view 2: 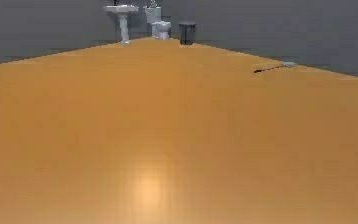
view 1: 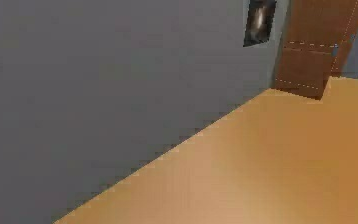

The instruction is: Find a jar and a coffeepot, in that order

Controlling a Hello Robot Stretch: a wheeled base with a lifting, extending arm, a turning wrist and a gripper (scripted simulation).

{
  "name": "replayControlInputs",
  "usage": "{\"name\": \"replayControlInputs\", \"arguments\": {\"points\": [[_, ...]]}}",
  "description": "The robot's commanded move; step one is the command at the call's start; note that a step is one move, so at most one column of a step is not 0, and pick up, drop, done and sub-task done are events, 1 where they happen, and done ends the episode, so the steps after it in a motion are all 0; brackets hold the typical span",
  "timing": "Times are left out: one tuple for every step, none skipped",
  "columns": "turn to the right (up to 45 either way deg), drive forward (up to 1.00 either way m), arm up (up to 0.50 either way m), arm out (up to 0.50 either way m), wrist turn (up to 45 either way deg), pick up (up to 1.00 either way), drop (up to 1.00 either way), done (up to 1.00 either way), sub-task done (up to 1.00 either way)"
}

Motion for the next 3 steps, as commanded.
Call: {"name": "replayControlInputs", "arguments": {"points": [[42.0, 0.00, 0.00, 0.00, 0.0, 0.00, 0.00, 0.00, 0.00], [0.0, 0.20, 0.00, 0.00, 0.0, 0.00, 0.00, 0.00, 0.00], [3.0, 0.00, 0.00, 0.00, 0.0, 0.00, 0.00, 0.00, 0.00]]}}
